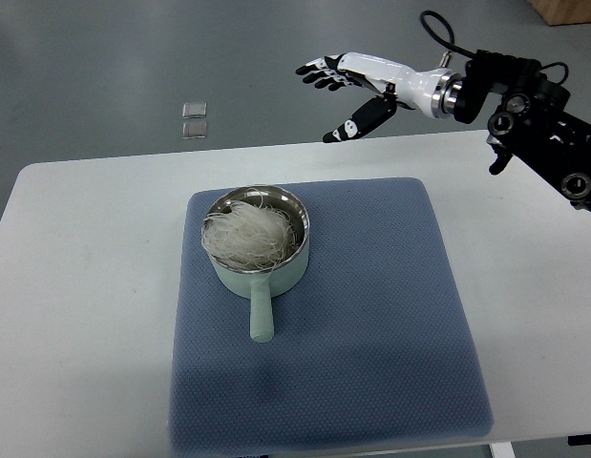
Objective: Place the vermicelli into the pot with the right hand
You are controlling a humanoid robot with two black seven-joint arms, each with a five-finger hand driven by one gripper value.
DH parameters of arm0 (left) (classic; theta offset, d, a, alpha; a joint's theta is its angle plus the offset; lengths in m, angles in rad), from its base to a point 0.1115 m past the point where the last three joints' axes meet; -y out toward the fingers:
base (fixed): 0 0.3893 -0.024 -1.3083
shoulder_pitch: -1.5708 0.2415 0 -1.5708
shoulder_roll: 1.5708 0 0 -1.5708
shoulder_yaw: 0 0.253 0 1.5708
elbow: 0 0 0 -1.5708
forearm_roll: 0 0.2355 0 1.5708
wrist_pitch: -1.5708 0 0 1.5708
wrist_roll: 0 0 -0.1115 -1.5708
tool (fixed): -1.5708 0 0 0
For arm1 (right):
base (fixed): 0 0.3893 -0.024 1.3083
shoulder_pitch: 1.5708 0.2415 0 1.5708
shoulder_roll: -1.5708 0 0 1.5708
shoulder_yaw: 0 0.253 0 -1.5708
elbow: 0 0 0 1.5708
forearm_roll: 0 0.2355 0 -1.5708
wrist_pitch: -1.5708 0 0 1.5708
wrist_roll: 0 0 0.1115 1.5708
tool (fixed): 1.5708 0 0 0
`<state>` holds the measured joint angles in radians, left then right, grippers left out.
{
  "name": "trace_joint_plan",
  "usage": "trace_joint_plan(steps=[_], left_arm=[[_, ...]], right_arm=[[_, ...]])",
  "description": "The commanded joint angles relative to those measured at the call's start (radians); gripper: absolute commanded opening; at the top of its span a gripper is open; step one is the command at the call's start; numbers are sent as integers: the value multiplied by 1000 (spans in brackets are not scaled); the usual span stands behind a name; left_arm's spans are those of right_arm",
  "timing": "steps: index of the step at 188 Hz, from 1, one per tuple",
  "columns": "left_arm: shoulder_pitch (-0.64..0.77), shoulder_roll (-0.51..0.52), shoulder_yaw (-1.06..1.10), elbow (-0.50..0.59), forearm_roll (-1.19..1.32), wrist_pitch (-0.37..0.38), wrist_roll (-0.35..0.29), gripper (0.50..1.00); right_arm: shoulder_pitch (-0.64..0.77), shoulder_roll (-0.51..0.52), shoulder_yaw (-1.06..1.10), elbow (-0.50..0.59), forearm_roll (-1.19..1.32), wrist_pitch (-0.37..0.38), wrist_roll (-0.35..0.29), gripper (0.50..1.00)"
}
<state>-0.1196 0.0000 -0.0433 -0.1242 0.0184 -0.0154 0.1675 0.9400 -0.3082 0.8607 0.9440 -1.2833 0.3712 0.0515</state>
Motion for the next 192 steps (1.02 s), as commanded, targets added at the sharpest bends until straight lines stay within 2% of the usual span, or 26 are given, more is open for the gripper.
trace_joint_plan(steps=[1, 8, 9, 29, 62, 96, 105, 139, 192], left_arm=[[0, 0, -1, 0, 0, 0, 0, 1000], [0, 0, -1, 0, 0, 0, 0, 1000], [0, 0, -1, 1, 0, 0, 0, 1000], [0, 0, -3, 0, 0, 0, 0, 1000], [0, 0, -4, 0, 0, 0, 0, 1000], [0, 0, -4, 0, 0, 0, 0, 1000], [0, 0, -4, 0, -2, 0, 0, 1000], [0, 0, -3, 0, -2, 0, 0, 1000], [0, 0, -3, 0, -3, 0, 0, 1000]], right_arm=[[-105, -12, 104, -21, 130, -58, -41, 868], [-105, -12, 104, -21, 130, -58, -41, 868], [-159, -9, 142, -34, 210, -108, -53, 868], [-230, 3, 159, -59, 360, -198, -58, 868], [-299, 15, 159, -64, 522, -299, -58, 870], [-343, 14, 159, -67, 642, -307, -58, 899], [-346, 12, 159, -67, 687, -307, -58, 923], [-343, 11, 164, -67, 782, -307, -47, 926], [-346, 20, 162, -65, 786, -307, -44, 926]])
